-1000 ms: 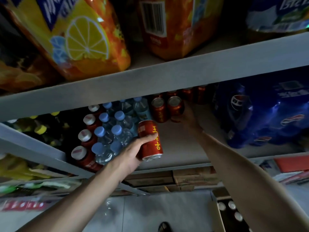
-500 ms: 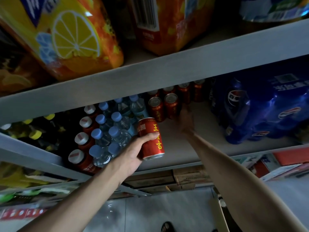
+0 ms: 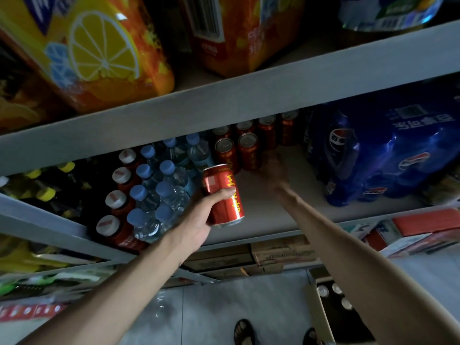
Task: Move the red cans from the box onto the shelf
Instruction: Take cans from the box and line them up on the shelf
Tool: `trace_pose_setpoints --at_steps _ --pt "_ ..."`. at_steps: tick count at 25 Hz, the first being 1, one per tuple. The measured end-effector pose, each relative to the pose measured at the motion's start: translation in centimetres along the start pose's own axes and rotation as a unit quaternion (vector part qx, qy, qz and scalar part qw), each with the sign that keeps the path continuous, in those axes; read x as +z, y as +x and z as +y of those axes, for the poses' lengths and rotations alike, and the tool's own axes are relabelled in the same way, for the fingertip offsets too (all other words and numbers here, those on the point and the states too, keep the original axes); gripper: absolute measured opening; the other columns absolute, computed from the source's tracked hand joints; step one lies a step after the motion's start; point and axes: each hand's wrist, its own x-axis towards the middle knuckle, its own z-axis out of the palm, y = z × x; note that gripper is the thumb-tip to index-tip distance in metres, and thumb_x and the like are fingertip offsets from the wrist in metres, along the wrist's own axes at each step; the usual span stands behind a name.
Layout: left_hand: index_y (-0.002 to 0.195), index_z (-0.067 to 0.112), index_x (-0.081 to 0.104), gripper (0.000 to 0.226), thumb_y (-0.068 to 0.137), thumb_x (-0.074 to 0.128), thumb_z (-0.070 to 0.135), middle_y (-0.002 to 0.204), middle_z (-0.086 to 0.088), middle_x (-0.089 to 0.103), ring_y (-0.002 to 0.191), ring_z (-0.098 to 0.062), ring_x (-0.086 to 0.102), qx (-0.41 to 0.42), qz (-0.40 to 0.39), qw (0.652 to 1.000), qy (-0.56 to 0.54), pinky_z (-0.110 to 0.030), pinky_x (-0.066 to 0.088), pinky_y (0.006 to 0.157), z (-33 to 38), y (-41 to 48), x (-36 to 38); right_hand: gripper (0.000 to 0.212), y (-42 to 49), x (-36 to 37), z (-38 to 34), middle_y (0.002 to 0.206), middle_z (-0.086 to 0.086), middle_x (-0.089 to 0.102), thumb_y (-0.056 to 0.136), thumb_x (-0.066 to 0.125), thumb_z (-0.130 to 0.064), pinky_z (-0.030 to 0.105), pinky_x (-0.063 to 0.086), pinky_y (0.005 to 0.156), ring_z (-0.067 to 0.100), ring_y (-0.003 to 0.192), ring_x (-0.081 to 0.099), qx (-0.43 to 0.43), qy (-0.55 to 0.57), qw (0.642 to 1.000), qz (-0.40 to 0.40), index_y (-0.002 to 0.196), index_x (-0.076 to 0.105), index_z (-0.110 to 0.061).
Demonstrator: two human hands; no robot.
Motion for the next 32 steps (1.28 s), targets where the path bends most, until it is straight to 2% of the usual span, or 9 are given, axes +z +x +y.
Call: trace_pose_setpoints --at_steps 2,5,11,14,18,22,24,27,32 --pt "0.112 0.020 0.068 0.063 0.053 0.088 0.020 0.107 -0.003 0.075 0.105 -0.022 0.067 0.019 -0.014 1.000 0.000 -0.035 0.053 0.079 0.2 -0.2 0.5 0.031 -3.9 -1.9 -0.9 0.115 0.009 0.068 0.092 0.067 -0.024 0.037 0.052 0.085 0.026 0.106 0.064 0.005 0.134 0.988 -0.072 0.119 0.063 -0.010" --pt "0.094 0.027 0.076 0.044 0.051 0.086 0.023 0.103 0.005 0.076 0.110 -0.015 0.062 0.024 -0.039 0.998 0.052 -0.034 0.043 0.095 0.3 -0.7 2.0 0.033 -9.4 -4.8 -2.2 0.113 -0.002 0.073 0.094 0.065 -0.030 0.019 0.053 0.082 0.015 0.109 0.068 -0.022 0.238 0.947 -0.215 0.123 0.065 -0.014" --pt "0.087 0.026 0.079 0.035 0.053 0.086 0.028 0.104 0.001 0.076 0.113 -0.021 0.062 0.003 -0.094 0.990 0.104 -0.043 0.035 0.111 0.3 -0.9 4.3 0.059 -11.4 -8.3 -2.7 0.115 -0.007 0.068 0.081 0.080 -0.030 0.017 0.051 0.087 -0.002 0.104 0.064 -0.038 0.052 0.974 -0.216 0.132 0.053 -0.019" --pt "0.086 0.030 0.079 0.036 0.051 0.088 0.026 0.103 0.001 0.076 0.113 -0.021 0.061 0.020 -0.070 0.990 0.119 -0.044 0.037 0.110 0.4 -0.5 5.0 0.055 -11.5 -7.4 -2.9 0.096 -0.015 0.065 0.073 0.080 -0.047 0.000 0.042 0.064 -0.013 0.081 0.061 -0.032 -0.035 0.989 -0.142 0.117 0.057 -0.025" --pt "0.091 0.022 0.076 0.043 0.049 0.090 0.022 0.100 0.001 0.077 0.106 -0.015 0.065 0.031 -0.049 0.988 0.145 -0.037 0.044 0.099 0.1 0.4 5.8 0.036 -10.5 -6.9 -2.4 0.074 -0.020 0.059 0.065 0.082 -0.051 -0.003 0.037 0.053 -0.027 0.067 0.052 -0.012 -0.076 0.990 -0.117 0.082 0.051 -0.041" --pt "0.102 0.023 0.067 0.048 0.060 0.090 0.014 0.092 0.011 0.076 0.087 0.007 0.067 0.067 -0.101 0.970 0.211 -0.013 0.047 0.075 -0.9 2.0 6.5 0.050 -9.8 -7.0 0.0 0.076 -0.018 0.063 0.051 0.079 -0.060 0.003 0.041 0.052 -0.011 0.064 0.060 0.001 -0.071 0.994 -0.077 0.090 0.061 -0.034" --pt "0.125 0.021 0.052 0.076 0.060 0.091 0.023 0.117 0.009 0.066 0.111 -0.004 0.060 0.072 -0.109 0.929 0.347 -0.022 0.045 0.090 -1.7 3.2 6.0 0.053 -8.9 -7.0 1.2 0.075 -0.020 0.062 0.054 0.085 -0.052 0.004 0.044 0.056 -0.012 0.069 0.058 0.024 -0.053 0.998 -0.033 0.097 0.061 -0.032" --pt "0.148 0.015 0.028 0.115 0.055 0.092 0.037 0.143 -0.008 0.047 0.132 -0.026 0.044 0.042 -0.140 0.811 0.567 -0.040 0.036 0.110 -3.4 4.5 3.8 0.049 -6.9 -6.8 2.8 0.086 -0.013 0.065 0.066 0.087 -0.034 0.006 0.047 0.067 0.001 0.079 0.064 0.050 0.021 0.998 0.034 0.107 0.060 -0.027" --pt "0.154 0.016 0.014 0.112 0.069 0.084 0.038 0.155 -0.014 0.031 0.140 -0.033 0.033 -0.023 -0.127 0.770 0.626 -0.047 0.029 0.115 -4.8 6.1 2.1 0.073 -2.6 -5.3 3.7 0.111 -0.014 0.058 0.070 0.085 -0.026 0.017 0.039 0.089 0.003 0.104 0.055 0.014 0.033 0.996 0.086 0.134 0.051 -0.020"
